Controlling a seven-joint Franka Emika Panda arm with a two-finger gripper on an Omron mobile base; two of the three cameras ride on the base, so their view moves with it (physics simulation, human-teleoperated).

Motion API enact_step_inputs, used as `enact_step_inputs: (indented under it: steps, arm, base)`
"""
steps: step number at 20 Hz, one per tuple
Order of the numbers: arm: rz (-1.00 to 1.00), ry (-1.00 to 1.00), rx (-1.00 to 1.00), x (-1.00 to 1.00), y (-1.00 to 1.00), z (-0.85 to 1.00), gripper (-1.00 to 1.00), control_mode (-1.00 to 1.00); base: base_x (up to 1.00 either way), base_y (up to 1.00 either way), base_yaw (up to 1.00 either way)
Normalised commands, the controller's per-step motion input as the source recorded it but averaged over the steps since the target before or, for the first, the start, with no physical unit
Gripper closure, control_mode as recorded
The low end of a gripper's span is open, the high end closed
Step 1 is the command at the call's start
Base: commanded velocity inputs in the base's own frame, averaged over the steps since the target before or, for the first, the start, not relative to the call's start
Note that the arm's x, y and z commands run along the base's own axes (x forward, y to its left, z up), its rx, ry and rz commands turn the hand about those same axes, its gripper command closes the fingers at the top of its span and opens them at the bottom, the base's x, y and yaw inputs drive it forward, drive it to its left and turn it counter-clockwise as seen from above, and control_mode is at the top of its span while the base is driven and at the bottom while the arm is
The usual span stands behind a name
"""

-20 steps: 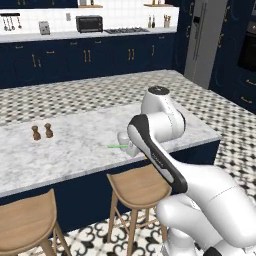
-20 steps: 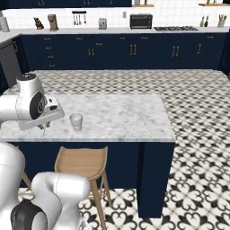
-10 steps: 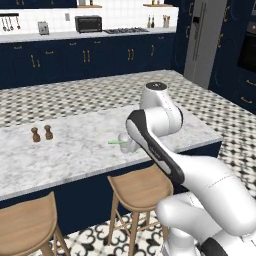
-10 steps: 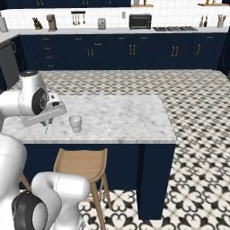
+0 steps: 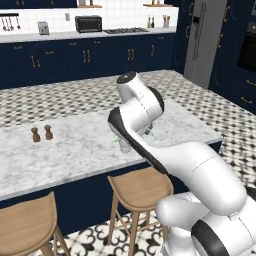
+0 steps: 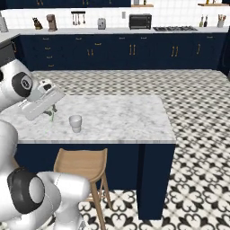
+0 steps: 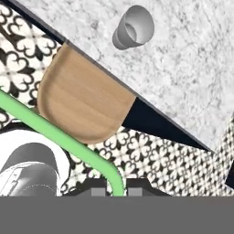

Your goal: Take a straw from the drawer in front and place it inside the glass cup on the dining counter.

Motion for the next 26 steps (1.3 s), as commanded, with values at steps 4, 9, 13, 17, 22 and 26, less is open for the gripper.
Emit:
enact_step_inputs:
  steps: [4, 9, 13, 17, 22, 26]
  arm:
    - [0.0, 0.01, -0.52, 0.18, -0.23, 0.32, 1.0, -1.0]
    - [0.0, 0.05, -0.46, 0.16, -0.04, 0.0, 1.0, -1.0]
    - [-0.01, 0.0, -0.4, 0.21, 0.0, -0.08, 1.0, -1.0]
    - [-0.05, 0.0, -0.35, 0.58, 0.0, 0.0, 1.0, -1.0]
    - [-0.05, 0.0, -0.27, 0.6, 0.0, 0.0, 1.0, -1.0]
    - [-0.02, 0.0, -0.17, 0.35, 0.17, -0.06, 1.0, -1.0]
  base:
    - [0.0, 0.0, 0.0]
    - [0.0, 0.0, 0.0]
    - [0.0, 0.0, 0.0]
    - [0.0, 0.0, 0.0]
    - [0.0, 0.0, 0.0]
    - [0.0, 0.0, 0.0]
